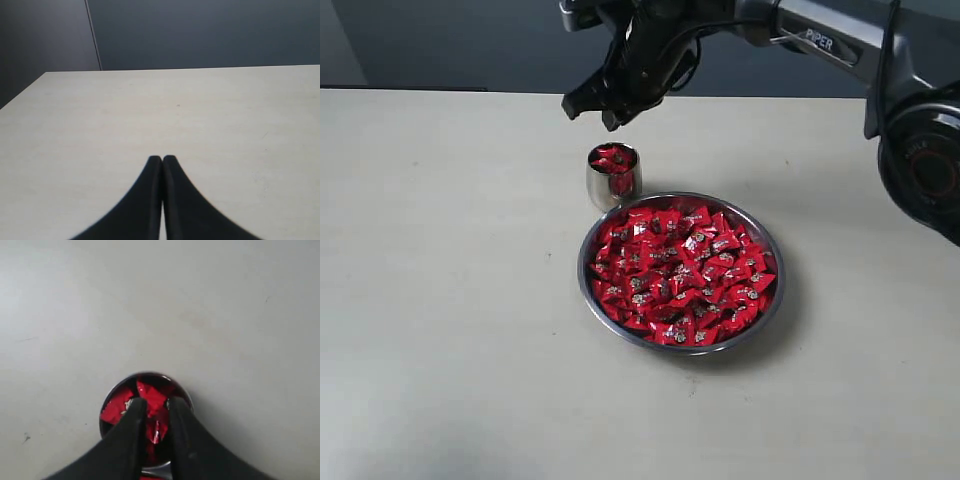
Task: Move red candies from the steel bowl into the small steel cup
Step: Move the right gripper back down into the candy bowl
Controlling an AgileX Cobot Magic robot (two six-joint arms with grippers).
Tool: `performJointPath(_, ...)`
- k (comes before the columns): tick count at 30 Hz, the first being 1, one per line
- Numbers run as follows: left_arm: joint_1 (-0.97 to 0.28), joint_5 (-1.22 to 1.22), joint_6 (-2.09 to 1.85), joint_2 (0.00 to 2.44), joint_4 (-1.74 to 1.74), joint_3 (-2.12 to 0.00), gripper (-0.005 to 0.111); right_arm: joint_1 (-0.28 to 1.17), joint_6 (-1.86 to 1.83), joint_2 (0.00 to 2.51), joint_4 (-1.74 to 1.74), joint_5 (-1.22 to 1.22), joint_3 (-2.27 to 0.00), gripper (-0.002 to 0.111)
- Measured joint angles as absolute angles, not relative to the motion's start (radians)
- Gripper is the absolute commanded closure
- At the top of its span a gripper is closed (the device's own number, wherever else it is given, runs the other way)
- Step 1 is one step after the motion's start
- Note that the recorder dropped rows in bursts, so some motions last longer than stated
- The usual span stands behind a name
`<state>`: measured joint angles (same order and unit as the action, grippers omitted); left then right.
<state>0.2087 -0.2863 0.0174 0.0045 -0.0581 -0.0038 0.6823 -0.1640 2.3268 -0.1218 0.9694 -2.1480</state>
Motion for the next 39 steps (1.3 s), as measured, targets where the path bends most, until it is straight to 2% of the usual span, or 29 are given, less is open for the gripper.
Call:
performJointPath(7,0.209,-0.286,0.017,0.004,-0.058,-0.004,0.106,0.682,-0.164,2.322,-0.083,1.084,-2.189,0.091)
performJointPath(17,0.209,-0.286,0.017,0.004,-0.058,-0.004,0.106,0.66,-0.134,2.216,-0.07,1.031,-2.145,0.091)
performJointPath(23,0.209,-0.286,0.017,0.004,-0.058,-0.004,0.106,0.631,-0.107,2.076,-0.07,0.895,-1.932,0.091)
performJointPath(31,0.209,-0.286,0.017,0.004,-0.058,-0.004,0.106,0.553,-0.101,1.815,-0.072,0.674,-1.479,0.091)
performJointPath(35,0.209,-0.286,0.017,0.004,-0.058,-0.004,0.106,0.464,-0.1,1.707,-0.074,0.625,-1.272,0.091)
performJointPath(39,0.209,-0.286,0.017,0.004,-0.058,-0.004,0.106,0.446,-0.1,1.698,-0.106,0.613,-1.179,0.091)
